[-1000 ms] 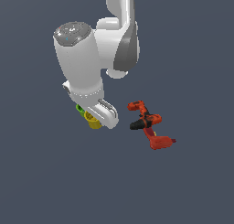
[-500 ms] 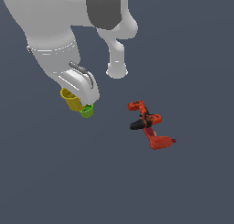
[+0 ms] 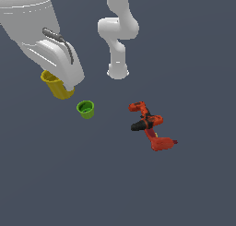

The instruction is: Pick up a designated object from a clutter of objects.

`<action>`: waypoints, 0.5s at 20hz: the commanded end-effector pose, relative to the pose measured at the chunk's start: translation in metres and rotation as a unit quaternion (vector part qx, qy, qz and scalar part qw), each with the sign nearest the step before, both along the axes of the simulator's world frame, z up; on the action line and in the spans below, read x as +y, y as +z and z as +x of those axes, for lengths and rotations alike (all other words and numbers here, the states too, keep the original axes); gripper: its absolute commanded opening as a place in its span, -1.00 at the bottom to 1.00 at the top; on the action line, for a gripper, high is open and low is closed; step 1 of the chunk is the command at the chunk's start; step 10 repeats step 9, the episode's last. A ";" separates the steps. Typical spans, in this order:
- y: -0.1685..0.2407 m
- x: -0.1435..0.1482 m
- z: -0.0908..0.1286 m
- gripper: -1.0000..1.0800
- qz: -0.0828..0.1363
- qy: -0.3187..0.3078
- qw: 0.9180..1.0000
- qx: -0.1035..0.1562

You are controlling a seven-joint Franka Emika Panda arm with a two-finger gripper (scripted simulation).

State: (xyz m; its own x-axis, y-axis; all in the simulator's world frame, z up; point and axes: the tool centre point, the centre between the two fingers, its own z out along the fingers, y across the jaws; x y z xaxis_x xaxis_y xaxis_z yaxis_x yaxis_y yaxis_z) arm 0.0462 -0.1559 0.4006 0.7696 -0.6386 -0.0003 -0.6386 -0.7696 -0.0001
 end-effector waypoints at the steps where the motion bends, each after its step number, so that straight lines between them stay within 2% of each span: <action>1: 0.008 -0.003 0.000 -1.00 0.000 0.000 1.000 0.000; 10: 0.011 -0.005 0.001 -1.00 0.000 0.000 1.000 0.000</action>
